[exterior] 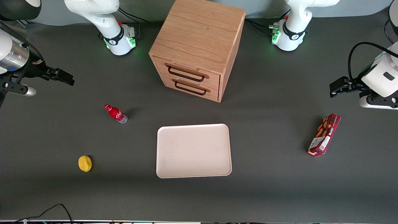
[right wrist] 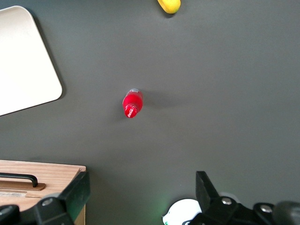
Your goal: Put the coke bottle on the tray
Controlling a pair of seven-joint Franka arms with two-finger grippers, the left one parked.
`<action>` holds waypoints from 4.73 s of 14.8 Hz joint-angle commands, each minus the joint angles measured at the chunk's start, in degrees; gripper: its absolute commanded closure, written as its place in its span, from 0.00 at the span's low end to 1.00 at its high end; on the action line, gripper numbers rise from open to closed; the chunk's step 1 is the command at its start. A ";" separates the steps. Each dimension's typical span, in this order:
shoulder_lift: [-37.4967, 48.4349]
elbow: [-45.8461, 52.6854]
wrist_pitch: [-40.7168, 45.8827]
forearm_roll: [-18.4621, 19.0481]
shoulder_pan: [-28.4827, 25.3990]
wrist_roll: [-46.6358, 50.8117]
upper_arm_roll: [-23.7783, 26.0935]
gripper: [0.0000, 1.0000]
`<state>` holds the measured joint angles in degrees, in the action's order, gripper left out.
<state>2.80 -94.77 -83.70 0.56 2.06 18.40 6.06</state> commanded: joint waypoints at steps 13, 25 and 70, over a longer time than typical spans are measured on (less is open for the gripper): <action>-3.15 -30.89 -35.79 -3.20 -0.92 -3.64 2.11 0.00; -3.68 -35.75 -43.30 -1.44 -1.27 -4.16 2.12 1.00; -24.82 33.38 7.58 10.16 -4.28 22.07 17.76 0.00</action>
<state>-33.58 -50.62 -78.93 10.65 -6.14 48.29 23.23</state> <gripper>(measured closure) 0.000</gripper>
